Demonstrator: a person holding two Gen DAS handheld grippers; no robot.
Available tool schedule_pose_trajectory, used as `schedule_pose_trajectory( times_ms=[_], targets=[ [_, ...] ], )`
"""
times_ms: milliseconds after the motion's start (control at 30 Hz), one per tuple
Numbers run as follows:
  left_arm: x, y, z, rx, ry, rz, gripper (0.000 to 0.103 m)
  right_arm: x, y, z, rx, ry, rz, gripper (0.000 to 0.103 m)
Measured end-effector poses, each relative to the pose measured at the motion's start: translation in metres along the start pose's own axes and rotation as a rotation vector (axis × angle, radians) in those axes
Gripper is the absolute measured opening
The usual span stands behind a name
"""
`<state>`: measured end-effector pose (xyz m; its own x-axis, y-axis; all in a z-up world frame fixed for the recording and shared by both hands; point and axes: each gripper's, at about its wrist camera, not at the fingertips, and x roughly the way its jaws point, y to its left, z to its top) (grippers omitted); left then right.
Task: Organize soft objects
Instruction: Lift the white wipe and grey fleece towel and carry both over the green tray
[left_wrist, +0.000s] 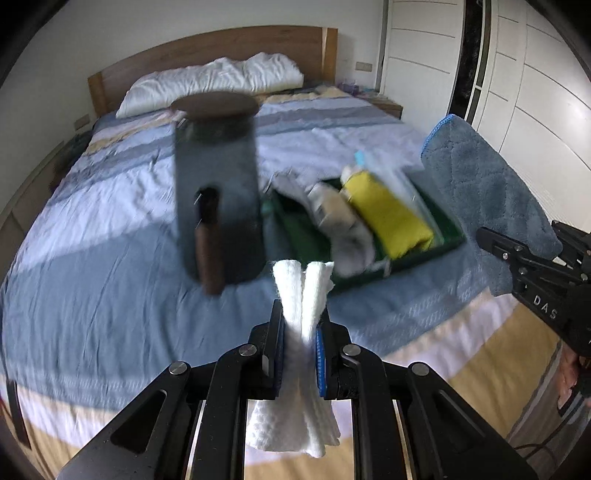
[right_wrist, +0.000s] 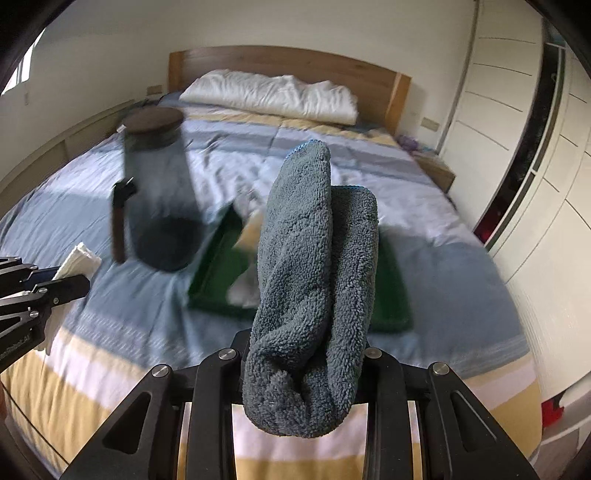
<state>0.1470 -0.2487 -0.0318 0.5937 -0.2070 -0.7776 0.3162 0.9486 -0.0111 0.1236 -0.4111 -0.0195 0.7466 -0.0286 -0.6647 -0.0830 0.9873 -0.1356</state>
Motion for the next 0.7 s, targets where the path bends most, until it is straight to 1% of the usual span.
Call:
schedule_pose_trajectory(
  times_ms=[100, 267, 400, 567, 700],
  targets=[
    [0.012, -0.013, 0.026, 0.005, -0.017, -0.005, 0.011, 0.006, -0.013, 0.009, 0.011, -0.018, -0.018, 0.029],
    [0.036, -0.022, 0.056, -0.008, -0.023, -0.013, 0.011, 0.025, -0.037, 0.02, 0.035, -0.027, -0.039, 0.029],
    [0.058, -0.027, 0.075, -0.016, -0.021, -0.004, 0.011, 0.054, -0.047, 0.03, 0.044, -0.024, -0.047, 0.029],
    [0.082, -0.033, 0.085, -0.027, -0.001, 0.0, 0.011, 0.082, -0.056, 0.039, 0.056, -0.017, -0.05, 0.029],
    [0.102, -0.036, 0.079, -0.041, 0.031, 0.015, 0.011, 0.109, -0.059, 0.045, 0.066, -0.007, -0.044, 0.029]
  ],
)
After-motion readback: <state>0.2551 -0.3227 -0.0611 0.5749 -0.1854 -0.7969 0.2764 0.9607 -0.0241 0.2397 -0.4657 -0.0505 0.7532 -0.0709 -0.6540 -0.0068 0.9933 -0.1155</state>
